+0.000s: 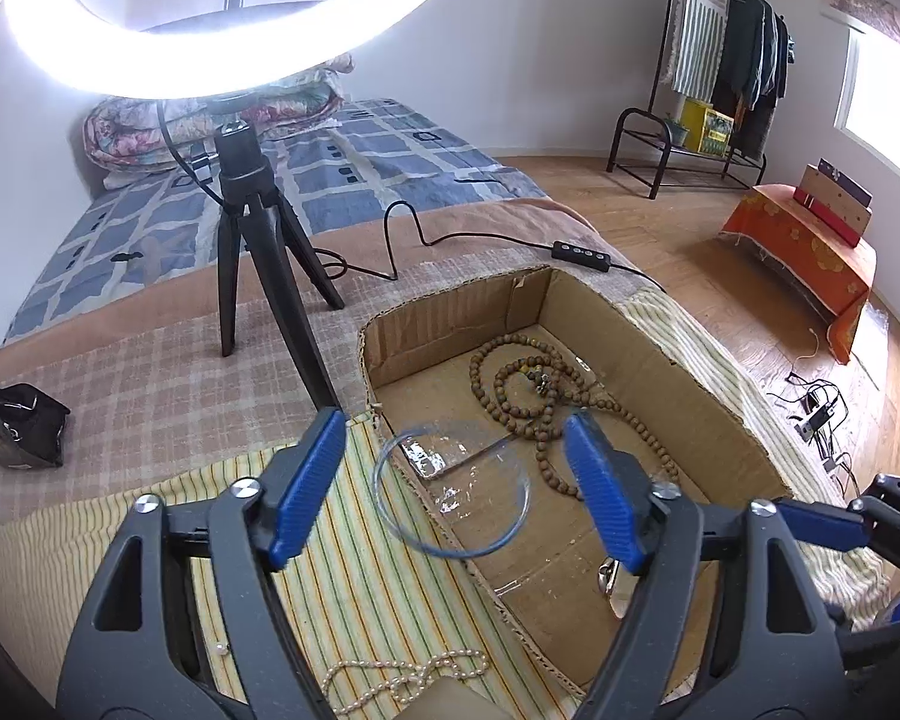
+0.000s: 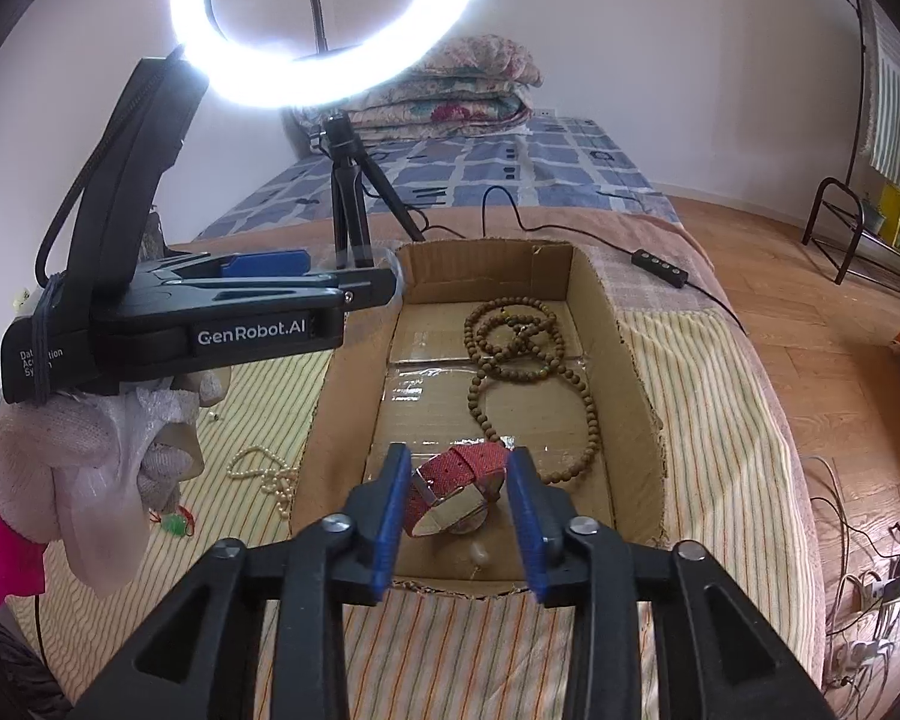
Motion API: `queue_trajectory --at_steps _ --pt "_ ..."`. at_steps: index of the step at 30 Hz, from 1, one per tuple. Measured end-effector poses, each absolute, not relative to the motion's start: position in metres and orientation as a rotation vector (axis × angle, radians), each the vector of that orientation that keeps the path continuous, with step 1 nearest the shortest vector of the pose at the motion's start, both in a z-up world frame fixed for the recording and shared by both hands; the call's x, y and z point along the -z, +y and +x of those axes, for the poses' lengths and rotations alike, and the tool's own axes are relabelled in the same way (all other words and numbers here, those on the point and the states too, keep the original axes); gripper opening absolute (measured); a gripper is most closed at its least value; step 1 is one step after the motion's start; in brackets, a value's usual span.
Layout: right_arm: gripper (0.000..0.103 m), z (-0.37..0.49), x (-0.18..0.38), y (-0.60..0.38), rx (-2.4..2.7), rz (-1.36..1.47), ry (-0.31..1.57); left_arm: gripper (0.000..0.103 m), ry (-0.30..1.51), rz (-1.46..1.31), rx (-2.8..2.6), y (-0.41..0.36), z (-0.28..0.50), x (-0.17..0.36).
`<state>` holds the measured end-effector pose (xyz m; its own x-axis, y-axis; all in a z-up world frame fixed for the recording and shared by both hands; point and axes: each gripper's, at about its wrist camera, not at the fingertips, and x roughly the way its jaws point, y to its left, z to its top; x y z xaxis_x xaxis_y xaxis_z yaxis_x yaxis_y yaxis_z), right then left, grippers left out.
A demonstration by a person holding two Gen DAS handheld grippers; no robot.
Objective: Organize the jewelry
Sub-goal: 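Lower the blue bangle and pearl earring into the cardboard box and open both grippers, then close the right gripper on the green jade pendant while the left gripper approaches the cream bead bracelet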
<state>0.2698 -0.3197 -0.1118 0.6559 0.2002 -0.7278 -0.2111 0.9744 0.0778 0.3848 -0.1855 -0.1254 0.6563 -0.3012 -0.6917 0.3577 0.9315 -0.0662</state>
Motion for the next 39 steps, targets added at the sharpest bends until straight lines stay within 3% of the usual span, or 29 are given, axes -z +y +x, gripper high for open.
queue_trajectory --at_steps 2,5,20,28,39 --pt "0.063 0.267 0.110 -0.318 -0.224 -0.024 0.809 0.083 0.764 0.077 0.371 -0.184 0.383 0.123" --pt "0.073 0.263 0.107 -0.315 -0.218 -0.040 0.794 0.083 0.759 0.077 0.367 -0.182 0.381 0.119" --pt "0.098 0.233 0.086 -0.299 -0.213 -0.046 0.715 0.083 0.703 0.080 0.340 -0.102 0.342 0.081" --pt "0.099 0.216 0.085 -0.272 -0.292 -0.024 0.717 0.083 0.701 0.066 0.270 -0.021 0.310 0.075" --pt "0.094 0.206 0.116 -0.221 -0.401 -0.069 0.801 0.083 0.813 0.037 0.235 0.042 0.280 0.118"
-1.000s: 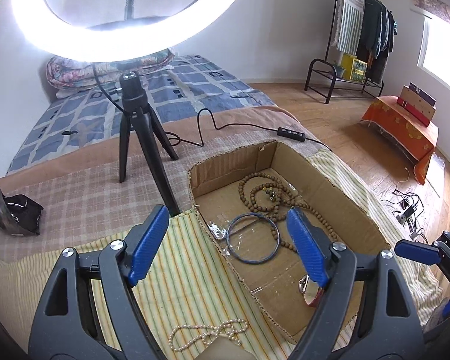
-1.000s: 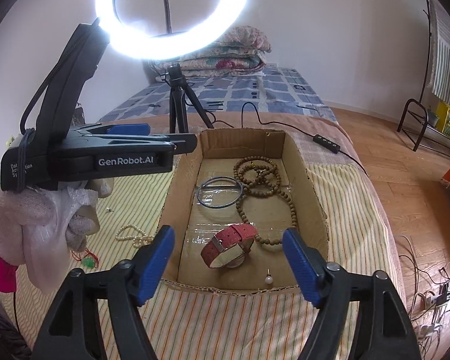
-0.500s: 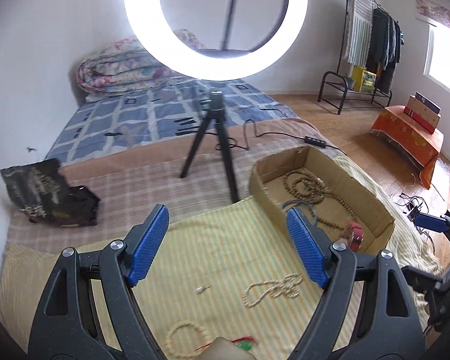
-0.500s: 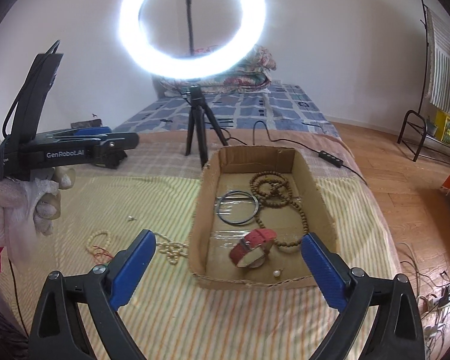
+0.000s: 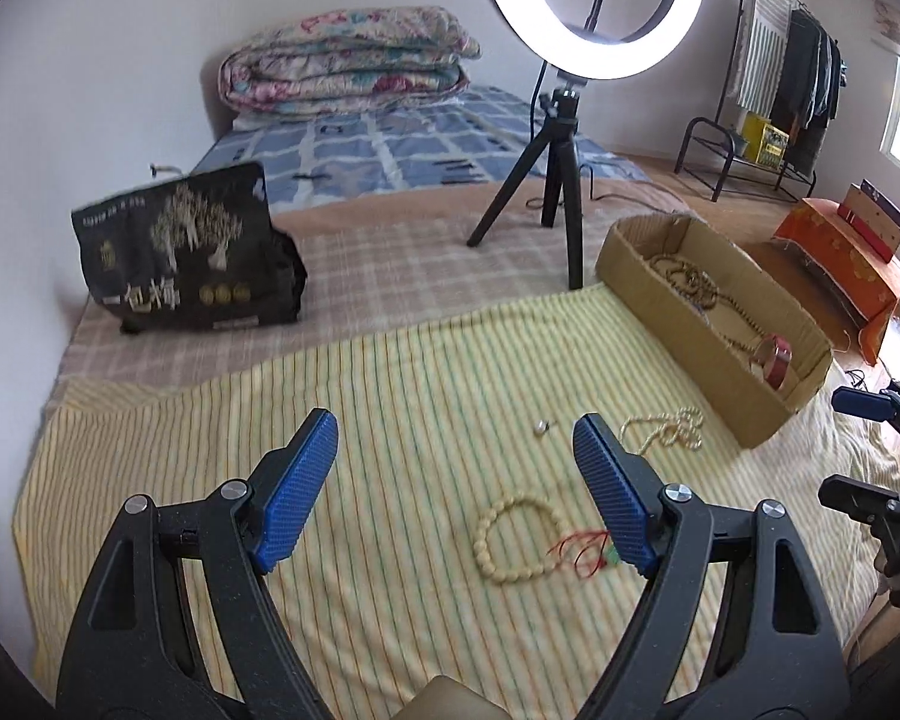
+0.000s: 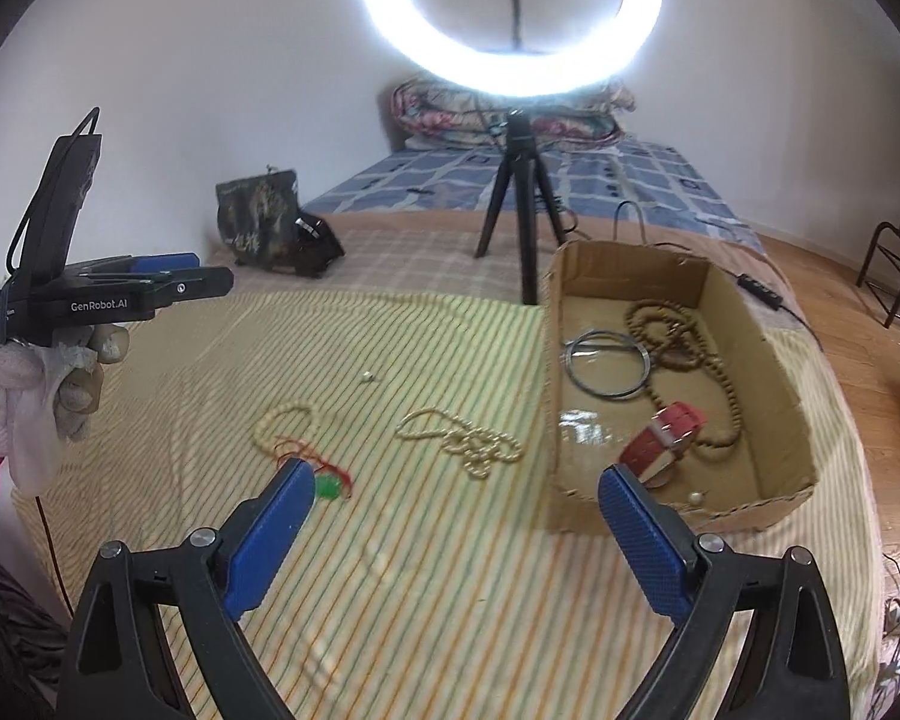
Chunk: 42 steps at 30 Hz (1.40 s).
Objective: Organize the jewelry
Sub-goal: 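Close the right gripper on the green jade pendant while the left gripper approaches the cream bead bracelet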
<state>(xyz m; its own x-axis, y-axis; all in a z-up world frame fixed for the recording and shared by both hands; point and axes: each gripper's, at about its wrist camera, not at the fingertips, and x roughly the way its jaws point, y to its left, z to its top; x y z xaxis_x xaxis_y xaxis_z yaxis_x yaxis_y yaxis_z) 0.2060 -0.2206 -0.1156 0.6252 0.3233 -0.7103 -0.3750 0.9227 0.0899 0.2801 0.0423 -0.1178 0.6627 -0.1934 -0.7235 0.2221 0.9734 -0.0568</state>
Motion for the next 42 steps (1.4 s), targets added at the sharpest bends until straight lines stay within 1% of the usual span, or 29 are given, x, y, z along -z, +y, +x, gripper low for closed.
queue_trajectory --at_steps 4,13,16,19,20,22,25,27,28,29,31,34,36,37,38,39,41,42 --pt "0.091 0.205 0.128 -0.205 -0.442 -0.083 0.828 0.083 0.841 0.042 0.238 0.043 0.277 0.134" --pt "0.074 0.204 0.161 -0.158 -0.548 -0.129 0.926 0.083 0.898 0.062 0.260 0.040 0.283 0.165" --pt "0.071 0.206 0.172 -0.144 -0.559 -0.131 0.958 0.077 0.929 0.061 0.273 0.038 0.285 0.175" --pt "0.071 0.210 0.181 -0.133 -0.539 -0.144 0.968 0.075 0.950 0.078 0.275 0.035 0.287 0.185" --pt "0.070 0.212 0.184 -0.131 -0.529 -0.145 0.971 0.069 0.959 0.083 0.275 0.034 0.288 0.189" --pt "0.066 0.217 0.189 -0.128 -0.516 -0.144 0.983 0.061 0.987 0.084 0.279 0.033 0.291 0.196" --pt "0.062 0.222 0.192 -0.126 -0.501 -0.142 0.992 0.060 1.017 0.076 0.284 0.032 0.295 0.208" --pt "0.059 0.226 0.195 -0.124 -0.499 -0.138 1.001 0.057 1.031 0.086 0.288 0.030 0.296 0.215" --pt "0.058 0.228 0.198 -0.121 -0.500 -0.137 1.008 0.053 1.037 0.094 0.287 0.029 0.297 0.218" --pt "0.056 0.230 0.199 -0.120 -0.500 -0.136 1.014 0.052 1.037 0.105 0.281 0.028 0.297 0.220" --pt "0.055 0.232 0.203 -0.115 -0.487 -0.147 1.024 0.051 1.033 0.108 0.279 0.028 0.298 0.223" --pt "0.055 0.234 0.206 -0.109 -0.472 -0.145 1.020 0.046 1.024 0.111 0.275 0.027 0.300 0.224" --pt "0.047 0.236 0.207 -0.107 -0.453 -0.151 1.020 0.042 1.017 0.109 0.273 0.027 0.300 0.225" --pt "0.041 0.236 0.208 -0.106 -0.447 -0.156 1.020 0.039 1.014 0.111 0.273 0.027 0.301 0.225" --pt "0.036 0.237 0.208 -0.106 -0.444 -0.157 1.018 0.033 1.010 0.115 0.273 0.026 0.301 0.225" --pt "0.035 0.238 0.208 -0.106 -0.440 -0.157 1.018 0.030 1.007 0.117 0.272 0.026 0.301 0.225" --pt "0.031 0.239 0.208 -0.108 -0.441 -0.153 1.017 0.017 1.005 0.114 0.274 0.025 0.301 0.225" --pt "0.030 0.239 0.208 -0.108 -0.440 -0.155 1.014 0.014 1.005 0.111 0.277 0.025 0.302 0.225"
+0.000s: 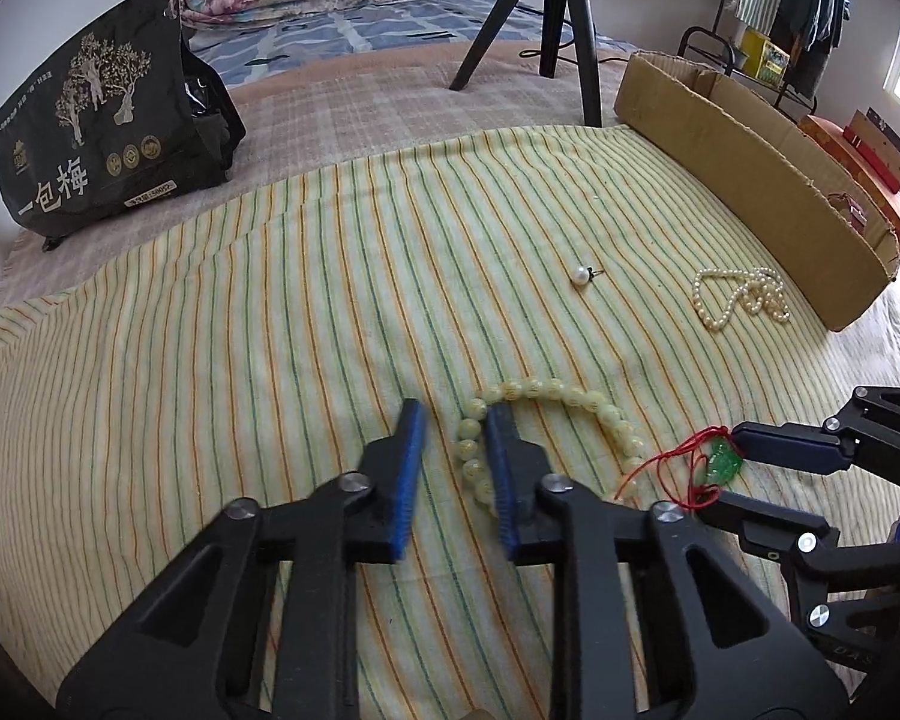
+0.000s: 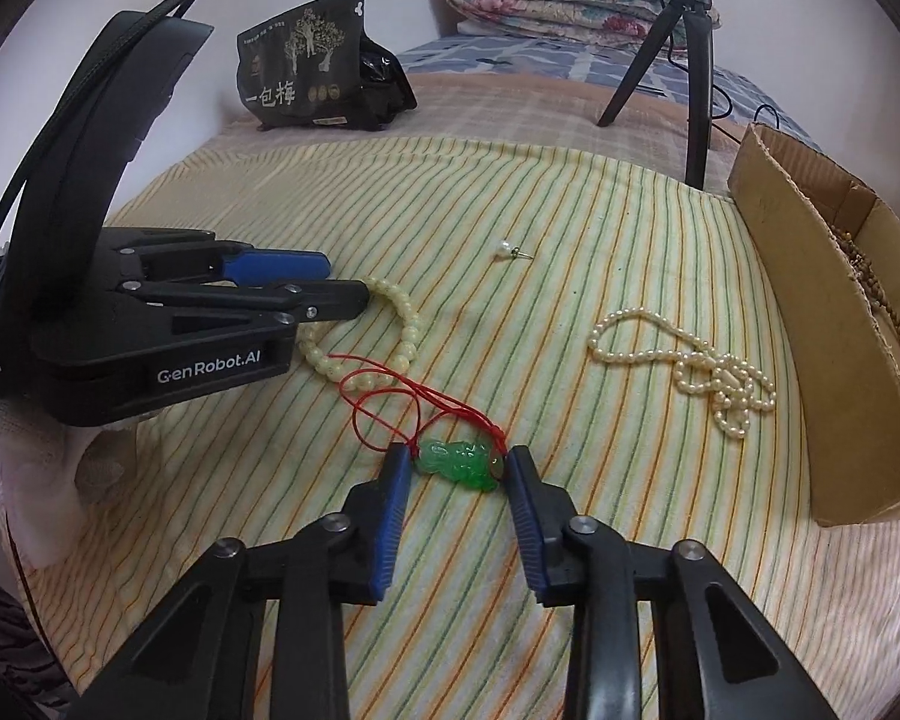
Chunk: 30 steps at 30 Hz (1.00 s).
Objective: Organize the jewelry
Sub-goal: 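Close the right gripper on the green jade pendant while the left gripper approaches the cream bead bracelet, then lift the jade pendant with the right gripper while the left gripper grasps the cream bead bracelet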
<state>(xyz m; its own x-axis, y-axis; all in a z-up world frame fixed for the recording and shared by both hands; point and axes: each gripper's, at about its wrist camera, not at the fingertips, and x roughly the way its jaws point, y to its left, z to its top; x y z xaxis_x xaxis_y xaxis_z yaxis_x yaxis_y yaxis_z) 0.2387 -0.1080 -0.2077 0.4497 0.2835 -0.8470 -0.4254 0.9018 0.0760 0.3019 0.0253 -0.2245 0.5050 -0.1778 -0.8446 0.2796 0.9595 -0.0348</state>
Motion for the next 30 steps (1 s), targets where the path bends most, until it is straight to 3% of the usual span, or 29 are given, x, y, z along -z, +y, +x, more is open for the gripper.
queue_trajectory --at_steps 1,5,11,14,16,19,23,30 --pt "0.019 0.239 0.208 -0.108 -0.437 -0.161 1.011 0.009 1.005 0.108 0.278 0.025 0.302 0.224" --pt "0.013 0.240 0.206 -0.112 -0.443 -0.151 1.012 0.007 1.003 0.099 0.280 0.027 0.301 0.223" --pt "0.016 0.241 0.207 -0.112 -0.494 -0.154 1.019 0.006 1.001 0.098 0.279 0.026 0.301 0.223" --pt "0.033 0.241 0.205 -0.112 -0.512 -0.180 0.987 0.006 1.001 0.096 0.280 0.026 0.300 0.223" --pt "0.035 0.242 0.206 -0.109 -0.519 -0.232 0.964 0.006 1.001 0.093 0.280 0.027 0.300 0.223" --pt "0.033 0.244 0.209 -0.105 -0.564 -0.263 0.950 0.006 0.999 0.095 0.279 0.028 0.300 0.223" --pt "0.018 0.244 0.209 -0.103 -0.604 -0.265 0.958 0.006 0.998 0.088 0.278 0.031 0.301 0.222" --pt "0.016 0.239 0.204 -0.107 -0.581 -0.261 0.962 0.005 0.964 0.066 0.267 0.037 0.299 0.210"
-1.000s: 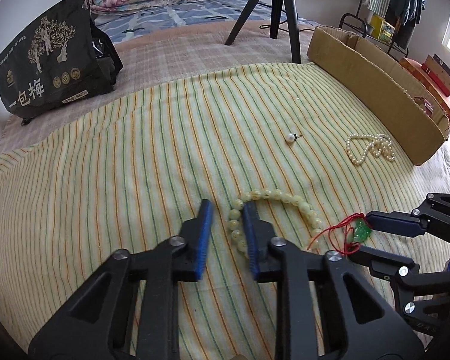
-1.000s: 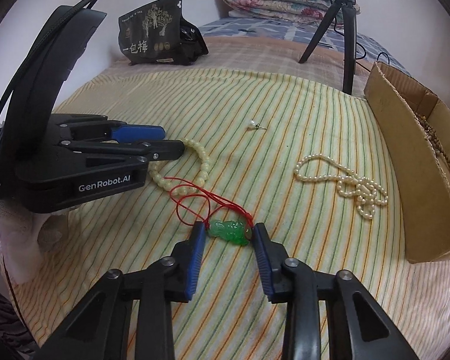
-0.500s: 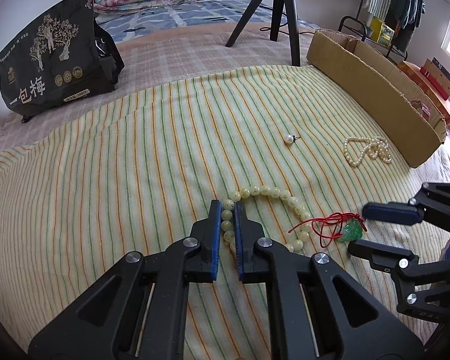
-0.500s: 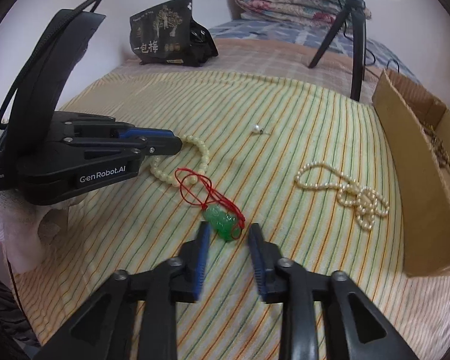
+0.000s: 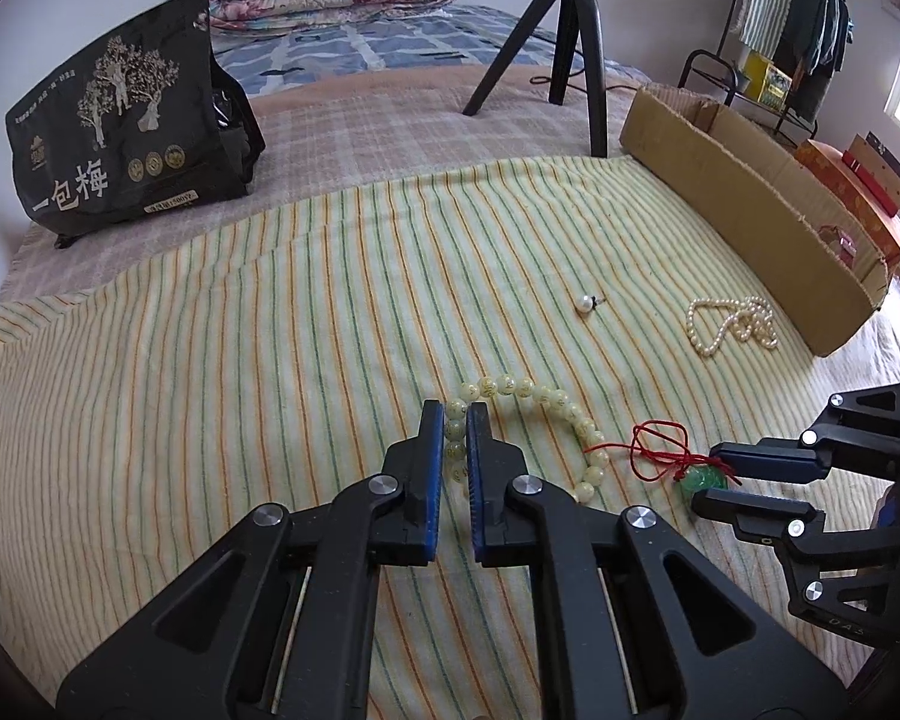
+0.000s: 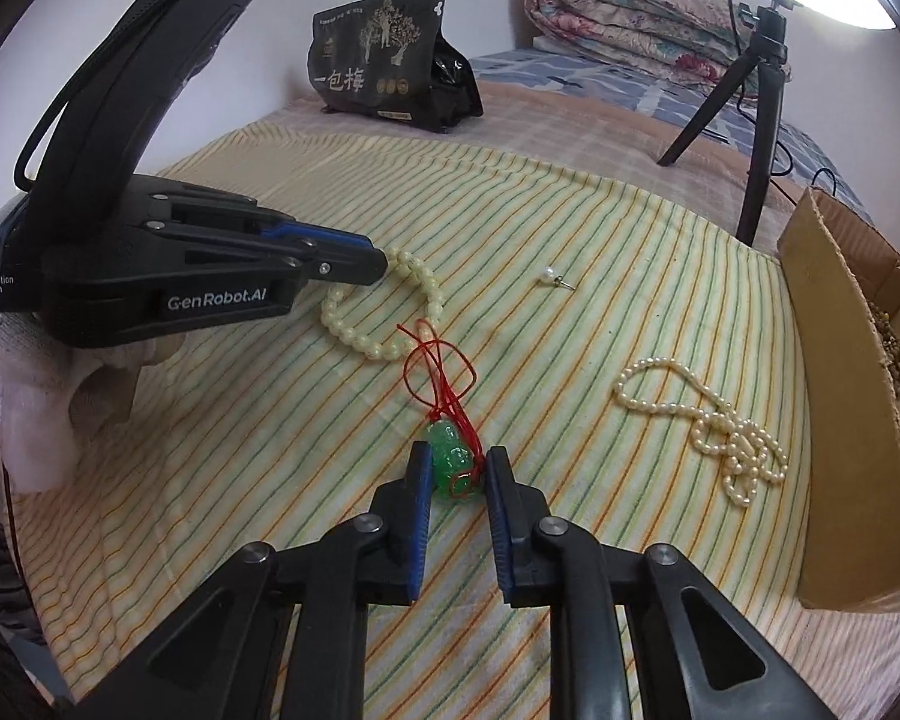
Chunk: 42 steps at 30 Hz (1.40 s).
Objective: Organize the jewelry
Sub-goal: 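Lift the jade pendant with the right gripper while the left gripper grasps the cream bead bracelet, then lower the jade pendant and bead bracelet into the box and open both grippers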
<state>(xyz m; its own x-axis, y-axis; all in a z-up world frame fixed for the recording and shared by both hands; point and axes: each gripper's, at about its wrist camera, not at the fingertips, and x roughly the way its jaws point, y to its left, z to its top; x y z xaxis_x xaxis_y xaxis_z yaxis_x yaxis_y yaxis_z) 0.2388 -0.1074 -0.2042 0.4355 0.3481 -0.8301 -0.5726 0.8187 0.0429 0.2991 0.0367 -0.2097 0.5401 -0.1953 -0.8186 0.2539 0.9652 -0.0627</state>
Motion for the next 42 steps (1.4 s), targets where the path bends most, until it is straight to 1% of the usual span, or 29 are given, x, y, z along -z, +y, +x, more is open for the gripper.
queue_trajectory --at_steps 18,32,42 --pt "0.016 0.215 0.154 -0.156 -0.480 -0.248 0.875 0.005 0.846 0.029 0.276 0.030 0.277 0.157" --pt "0.016 0.205 0.113 -0.199 -0.412 -0.212 0.804 0.005 0.774 0.043 0.334 -0.004 0.266 0.118" --pt "0.016 0.207 0.075 -0.231 -0.353 -0.176 0.706 0.005 0.720 0.056 0.389 -0.041 0.276 0.090"
